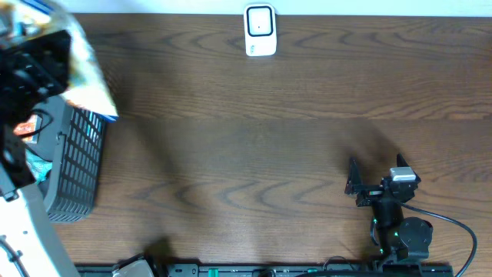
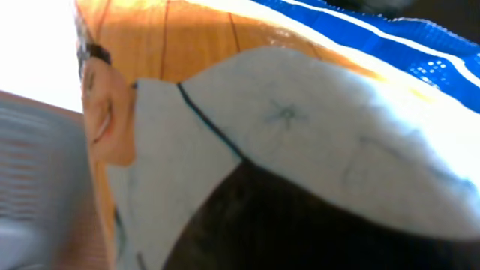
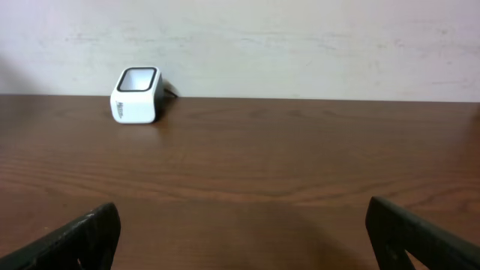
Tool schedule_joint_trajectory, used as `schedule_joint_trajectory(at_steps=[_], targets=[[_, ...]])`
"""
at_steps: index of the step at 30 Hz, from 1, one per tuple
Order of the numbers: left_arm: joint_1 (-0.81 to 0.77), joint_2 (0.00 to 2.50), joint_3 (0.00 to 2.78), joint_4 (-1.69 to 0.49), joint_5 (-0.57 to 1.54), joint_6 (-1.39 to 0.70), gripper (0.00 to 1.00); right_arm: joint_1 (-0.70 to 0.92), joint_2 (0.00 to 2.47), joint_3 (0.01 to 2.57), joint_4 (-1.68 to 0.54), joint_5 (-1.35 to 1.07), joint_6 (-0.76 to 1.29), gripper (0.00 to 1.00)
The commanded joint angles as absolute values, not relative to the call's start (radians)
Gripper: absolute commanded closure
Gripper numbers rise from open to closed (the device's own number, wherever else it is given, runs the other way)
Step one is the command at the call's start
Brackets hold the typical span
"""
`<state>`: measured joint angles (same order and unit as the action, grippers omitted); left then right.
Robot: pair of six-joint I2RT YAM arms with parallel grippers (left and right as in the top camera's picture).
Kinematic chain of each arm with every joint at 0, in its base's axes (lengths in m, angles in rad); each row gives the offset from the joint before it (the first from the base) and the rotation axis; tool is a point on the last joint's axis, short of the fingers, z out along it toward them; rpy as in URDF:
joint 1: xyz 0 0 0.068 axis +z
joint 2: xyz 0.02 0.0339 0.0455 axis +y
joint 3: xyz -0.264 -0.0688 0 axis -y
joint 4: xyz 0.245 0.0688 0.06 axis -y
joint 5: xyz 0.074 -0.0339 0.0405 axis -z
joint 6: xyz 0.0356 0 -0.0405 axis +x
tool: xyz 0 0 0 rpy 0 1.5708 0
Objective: Scan the item barcode
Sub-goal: 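Lift the yellow pack out and carry it toward the white scanner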
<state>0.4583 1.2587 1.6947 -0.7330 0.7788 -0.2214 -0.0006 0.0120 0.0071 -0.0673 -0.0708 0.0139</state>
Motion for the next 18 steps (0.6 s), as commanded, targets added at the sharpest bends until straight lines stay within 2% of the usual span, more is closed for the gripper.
schedule_joint_trajectory(at_steps=[1, 5, 10, 18], targets=[[0.352, 1.293, 1.706, -0.711, 0.885, -0.263, 0.93, 0.007, 0.007, 0.006, -0.072, -0.07, 0.006, 0.01], [0.218, 1.343, 1.706, -0.679, 0.816, -0.282, 0.93, 0.007, 0.007, 0.006, -0.072, -0.07, 0.006, 0.01], [0.046, 1.434, 1.706, -0.664, 0.608, -0.406, 0.93, 0.007, 0.007, 0.006, -0.072, -0.07, 0.006, 0.01], [-0.221, 1.624, 1.706, -0.635, 0.265, -0.451, 0.93, 0.007, 0.007, 0.006, -0.072, -0.07, 0.006, 0.01]])
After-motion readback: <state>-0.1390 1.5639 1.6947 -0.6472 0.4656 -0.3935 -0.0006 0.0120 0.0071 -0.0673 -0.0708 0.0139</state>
